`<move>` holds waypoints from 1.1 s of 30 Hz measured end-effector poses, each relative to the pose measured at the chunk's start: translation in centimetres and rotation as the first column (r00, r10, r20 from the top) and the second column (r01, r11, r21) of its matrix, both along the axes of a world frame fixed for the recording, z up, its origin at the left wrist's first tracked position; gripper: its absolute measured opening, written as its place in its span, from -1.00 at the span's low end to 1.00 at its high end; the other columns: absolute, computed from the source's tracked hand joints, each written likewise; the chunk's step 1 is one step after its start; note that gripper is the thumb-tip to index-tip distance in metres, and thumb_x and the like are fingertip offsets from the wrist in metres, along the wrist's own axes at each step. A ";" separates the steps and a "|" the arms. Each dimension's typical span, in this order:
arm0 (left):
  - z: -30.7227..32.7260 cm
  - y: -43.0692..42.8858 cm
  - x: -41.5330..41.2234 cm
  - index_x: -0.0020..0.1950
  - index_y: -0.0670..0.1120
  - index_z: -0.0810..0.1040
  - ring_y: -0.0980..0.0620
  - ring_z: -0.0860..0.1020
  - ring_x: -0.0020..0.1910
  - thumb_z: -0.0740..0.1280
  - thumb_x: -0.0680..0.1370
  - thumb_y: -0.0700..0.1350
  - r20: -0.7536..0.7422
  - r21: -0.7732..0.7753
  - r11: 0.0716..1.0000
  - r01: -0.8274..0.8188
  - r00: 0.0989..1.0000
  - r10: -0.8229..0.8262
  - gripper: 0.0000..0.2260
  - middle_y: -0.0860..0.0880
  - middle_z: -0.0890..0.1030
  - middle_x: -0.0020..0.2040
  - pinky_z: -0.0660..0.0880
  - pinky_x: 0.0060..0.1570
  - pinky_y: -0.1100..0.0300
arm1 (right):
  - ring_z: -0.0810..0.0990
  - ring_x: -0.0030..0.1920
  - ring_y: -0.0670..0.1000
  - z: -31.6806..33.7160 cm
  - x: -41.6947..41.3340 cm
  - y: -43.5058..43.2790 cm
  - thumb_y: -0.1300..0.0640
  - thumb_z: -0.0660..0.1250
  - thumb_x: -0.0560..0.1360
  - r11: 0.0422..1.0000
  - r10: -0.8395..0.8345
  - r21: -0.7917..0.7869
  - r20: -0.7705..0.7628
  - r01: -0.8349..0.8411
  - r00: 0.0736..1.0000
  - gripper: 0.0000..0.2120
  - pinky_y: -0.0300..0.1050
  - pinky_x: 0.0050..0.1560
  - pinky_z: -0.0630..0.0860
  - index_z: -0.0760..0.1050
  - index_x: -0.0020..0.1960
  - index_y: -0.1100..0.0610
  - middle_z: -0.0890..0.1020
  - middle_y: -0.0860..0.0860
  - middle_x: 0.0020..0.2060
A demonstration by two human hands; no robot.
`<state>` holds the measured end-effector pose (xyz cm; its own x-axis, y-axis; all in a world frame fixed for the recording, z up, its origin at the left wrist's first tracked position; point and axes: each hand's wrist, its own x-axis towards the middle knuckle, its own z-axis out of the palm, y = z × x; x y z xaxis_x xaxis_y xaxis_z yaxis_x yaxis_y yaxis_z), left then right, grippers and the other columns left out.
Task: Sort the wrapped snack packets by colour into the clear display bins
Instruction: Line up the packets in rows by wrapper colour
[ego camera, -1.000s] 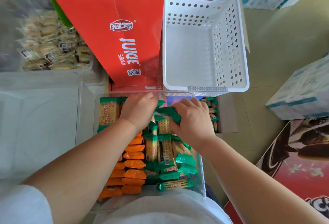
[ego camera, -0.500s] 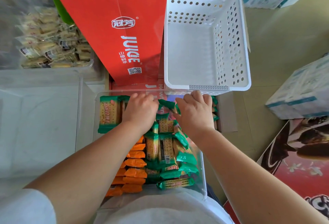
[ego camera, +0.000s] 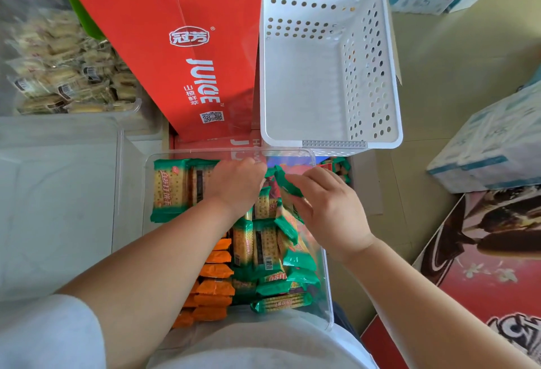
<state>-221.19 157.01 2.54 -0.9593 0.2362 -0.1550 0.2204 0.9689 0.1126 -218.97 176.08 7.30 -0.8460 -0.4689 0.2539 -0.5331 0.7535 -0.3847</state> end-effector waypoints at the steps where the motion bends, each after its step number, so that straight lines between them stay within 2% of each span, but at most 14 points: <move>1: 0.1 -0.1 -0.1 0.04 -0.03 0.51 -0.14 0.62 -0.19 0.26 0.65 0.00 0.011 -0.002 1.000 -0.009 1.000 0.009 -0.88 -0.02 0.61 -0.13 0.32 -0.31 0.10 | 0.60 -0.17 0.16 0.0 -0.1 0.1 0.11 0.38 0.53 1.000 0.006 -0.004 0.036 -0.006 0.999 -0.75 0.05 -0.29 0.60 0.63 0.16 0.20 0.61 0.05 -0.12; 3: 0.2 -0.4 -0.2 0.18 -0.05 0.48 -0.17 0.63 -0.19 0.23 0.66 0.04 0.008 0.006 1.000 -0.014 1.000 0.014 -0.80 -0.05 0.63 -0.15 0.33 -0.33 0.11 | 0.60 -0.19 0.17 -0.1 -0.3 0.2 0.08 0.31 0.53 1.000 0.028 -0.008 0.111 -0.028 0.993 -0.67 0.04 -0.29 0.61 0.61 0.20 0.23 0.61 0.07 -0.12; 7: 0.3 -1.1 0.2 0.20 -0.08 0.50 -0.21 0.60 -0.29 0.35 0.59 -0.07 -0.013 0.103 0.994 0.020 1.000 -0.018 -0.79 -0.09 0.63 -0.22 0.42 -0.39 0.09 | 0.59 -0.26 0.16 -0.5 -0.2 -0.5 0.33 0.55 0.34 0.998 0.032 0.051 0.194 -0.043 0.981 -0.69 -0.05 -0.30 0.56 0.66 0.08 0.22 0.59 0.08 -0.20; 9: 0.1 -1.5 0.6 0.21 -0.09 0.53 -0.21 0.60 -0.28 0.38 0.55 -0.16 -0.028 0.188 0.981 0.039 0.999 -0.034 -0.77 -0.10 0.64 -0.19 0.48 -0.38 0.05 | 0.56 -0.29 0.16 -1.2 -0.4 -1.3 0.36 0.56 0.29 0.991 0.044 0.118 0.187 -0.067 0.981 -0.75 -0.09 -0.35 0.54 0.66 -0.07 0.20 0.57 0.07 -0.26; 13: -0.1 -2.7 1.9 0.25 -0.11 0.59 -0.23 0.62 -0.13 0.38 0.50 -0.32 -0.038 0.370 0.929 -0.014 0.999 0.030 -0.66 -0.13 0.67 -0.03 0.60 -0.22 -0.08 | 0.45 -0.39 0.11 -2.0 -1.3 -2.8 0.35 0.53 0.23 0.938 0.041 0.340 0.071 -0.063 0.997 -0.76 -0.10 -0.35 0.38 0.50 -0.31 0.13 0.48 0.02 -0.40; 15: 0.0 -3.2 2.5 0.18 -0.15 0.64 -0.22 0.63 -0.05 0.42 0.46 -0.34 -0.053 0.365 0.931 0.017 0.999 0.003 -0.69 -0.14 0.68 0.00 0.61 -0.09 -0.10 | 0.43 -0.46 0.11 -1.5 -2.0 -2.9 0.27 0.47 0.25 0.933 0.003 0.360 0.060 -0.024 0.998 -0.80 -0.12 -0.39 0.31 0.44 -0.35 0.13 0.45 0.04 -0.46; 18: -0.1 -3.4 3.0 0.06 -0.15 0.68 -0.16 0.60 -0.01 0.42 0.49 -0.22 -0.031 0.262 0.963 0.061 0.998 -0.055 -0.84 -0.10 0.66 -0.05 0.54 0.04 -0.07 | 0.41 -0.57 0.11 -0.9 -2.9 -2.7 0.05 0.25 0.25 0.941 -0.042 0.339 0.096 0.007 0.994 -0.82 -0.17 -0.43 0.21 0.40 -0.42 0.15 0.43 0.06 -0.55; 20: -0.3 -3.1 3.1 0.07 -0.09 0.68 -0.10 0.58 0.04 0.33 0.56 -0.13 0.021 0.218 0.974 0.061 0.998 -0.067 -0.83 -0.03 0.65 -0.02 0.44 0.15 -0.03 | 0.28 -0.58 0.08 -1.0 -2.9 -2.8 0.21 0.39 0.10 0.924 -0.027 0.382 0.081 -0.006 0.996 -0.81 -0.18 -0.40 0.17 0.36 -0.45 0.13 0.38 0.03 -0.57; 22: -0.3 -2.6 3.3 0.07 -0.05 0.68 -0.07 0.56 0.04 0.26 0.58 -0.08 0.067 0.174 0.982 0.078 0.994 -0.091 -0.79 0.01 0.65 -0.03 0.36 0.21 -0.02 | 0.16 -0.51 0.04 -1.5 -2.7 -3.0 0.41 0.32 0.01 0.899 -0.007 0.437 0.043 -0.013 0.999 -0.72 -0.14 -0.39 0.15 0.33 -0.48 0.10 0.33 0.02 -0.57; 25: -0.2 -2.5 3.5 -0.01 -0.06 0.66 -0.10 0.55 0.06 0.20 0.59 -0.03 0.103 0.156 0.985 0.076 0.990 -0.092 -0.75 -0.02 0.65 -0.10 0.30 0.32 -0.05 | 0.19 -0.43 0.04 -1.1 -2.9 -3.8 0.38 0.31 0.13 0.808 -0.010 0.589 0.077 -0.037 0.997 -0.71 -0.10 -0.32 0.18 0.28 -0.40 0.05 0.30 -0.01 -0.52; 26: -0.1 -2.6 3.7 -0.04 -0.07 0.67 -0.11 0.56 0.06 0.17 0.58 -0.02 0.097 0.172 0.982 0.073 0.991 -0.091 -0.71 -0.03 0.65 -0.12 0.31 0.33 -0.06 | 0.25 -0.37 0.06 -1.0 -3.1 -4.0 0.32 0.35 0.24 0.752 -0.017 0.656 0.107 -0.058 0.994 -0.72 -0.07 -0.26 0.21 0.29 -0.31 0.03 0.34 -0.01 -0.45; 28: 0.3 -3.0 4.2 -0.08 -0.09 0.68 -0.10 0.58 0.01 0.06 0.55 0.03 0.108 0.201 0.976 0.079 0.989 -0.102 -0.59 -0.02 0.66 -0.15 0.30 0.35 -0.05 | 0.33 -0.21 0.09 -0.6 -3.2 -4.0 0.18 0.29 0.49 0.697 -0.062 0.708 0.221 -0.116 0.973 -0.83 -0.05 -0.13 0.23 0.28 -0.10 0.03 0.42 -0.01 -0.30; 30: 0.6 -3.4 4.8 0.03 -0.07 0.69 -0.08 0.58 0.05 0.04 0.53 0.07 0.166 0.204 0.974 0.098 0.977 -0.134 -0.54 -0.01 0.67 -0.08 0.22 0.44 -0.03 | 0.34 -0.17 0.11 0.2 -3.3 -4.2 0.14 0.23 0.55 0.703 -0.089 0.703 0.240 -0.110 0.967 -0.85 -0.03 -0.10 0.23 0.24 0.01 0.03 0.46 0.00 -0.25; 33: 1.4 -4.1 5.5 0.30 -0.06 0.60 -0.07 0.51 0.24 0.20 0.48 0.08 0.253 0.204 0.968 0.149 0.947 -0.199 -0.54 -0.02 0.64 0.14 0.08 0.55 -0.05 | 0.32 -0.18 0.10 -0.1 -2.7 -4.1 0.21 0.25 0.48 0.725 -0.093 0.682 0.233 -0.095 0.968 -0.82 -0.02 -0.12 0.17 0.25 -0.07 0.02 0.41 -0.05 -0.35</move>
<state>-215.68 152.88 3.97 -0.8289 0.4435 -0.3409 0.3209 0.8762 0.3595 -221.67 172.02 7.20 -0.8333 -0.4348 -0.3413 -0.4983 0.8582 0.1235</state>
